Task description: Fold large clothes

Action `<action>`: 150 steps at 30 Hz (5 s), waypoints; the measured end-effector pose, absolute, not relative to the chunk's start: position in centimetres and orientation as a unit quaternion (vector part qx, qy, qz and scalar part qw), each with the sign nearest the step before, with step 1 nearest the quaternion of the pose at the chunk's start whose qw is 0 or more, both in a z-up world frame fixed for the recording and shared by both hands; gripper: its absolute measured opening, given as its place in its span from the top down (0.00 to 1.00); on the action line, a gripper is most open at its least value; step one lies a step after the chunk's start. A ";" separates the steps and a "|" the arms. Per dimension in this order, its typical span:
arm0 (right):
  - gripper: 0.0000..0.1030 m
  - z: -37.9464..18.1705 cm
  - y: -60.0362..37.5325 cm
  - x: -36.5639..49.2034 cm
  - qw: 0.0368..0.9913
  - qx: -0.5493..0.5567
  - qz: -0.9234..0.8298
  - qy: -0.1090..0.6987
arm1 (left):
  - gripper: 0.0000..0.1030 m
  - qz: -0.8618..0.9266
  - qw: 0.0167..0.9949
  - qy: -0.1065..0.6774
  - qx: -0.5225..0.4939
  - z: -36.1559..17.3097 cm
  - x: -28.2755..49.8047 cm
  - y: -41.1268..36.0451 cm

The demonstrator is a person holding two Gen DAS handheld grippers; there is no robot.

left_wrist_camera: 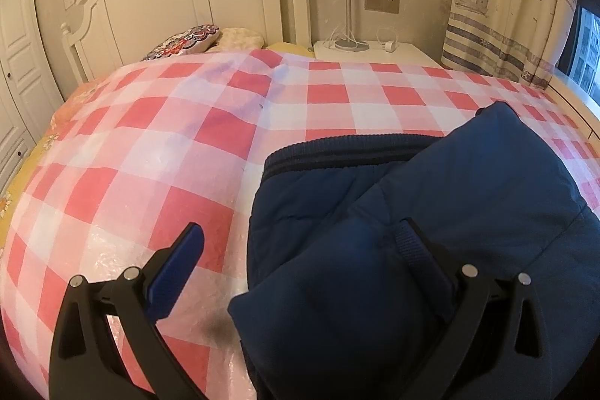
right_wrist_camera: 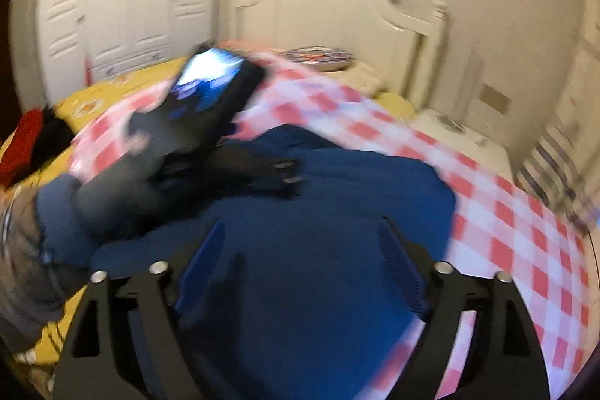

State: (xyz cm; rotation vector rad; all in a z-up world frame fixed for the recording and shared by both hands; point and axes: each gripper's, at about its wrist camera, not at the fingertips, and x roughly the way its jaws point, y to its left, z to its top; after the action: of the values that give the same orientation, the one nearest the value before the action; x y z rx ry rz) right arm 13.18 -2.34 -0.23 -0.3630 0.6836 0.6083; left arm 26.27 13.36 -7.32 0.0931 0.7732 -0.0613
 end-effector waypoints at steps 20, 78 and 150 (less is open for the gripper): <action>0.16 -0.9 0.5 8.8 0.852 -0.213 0.342 0.334 | 0.02 -0.039 0.921 0.387 0.024 -6.7 25.8 14.4; 0.09 -3.5 -14.5 21.0 0.918 -0.174 0.108 0.339 | 0.24 -0.125 0.918 0.353 -0.131 -4.6 26.1 4.8; 0.04 3.2 -23.3 9.4 0.962 -0.004 0.043 0.268 | 0.02 -0.032 0.969 0.244 0.031 2.6 7.7 -4.2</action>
State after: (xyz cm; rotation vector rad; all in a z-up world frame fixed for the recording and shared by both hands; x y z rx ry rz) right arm 9.35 -23.34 3.18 -0.0072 0.5433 0.0872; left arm 7.73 -4.19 2.56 0.0628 0.4937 -0.0642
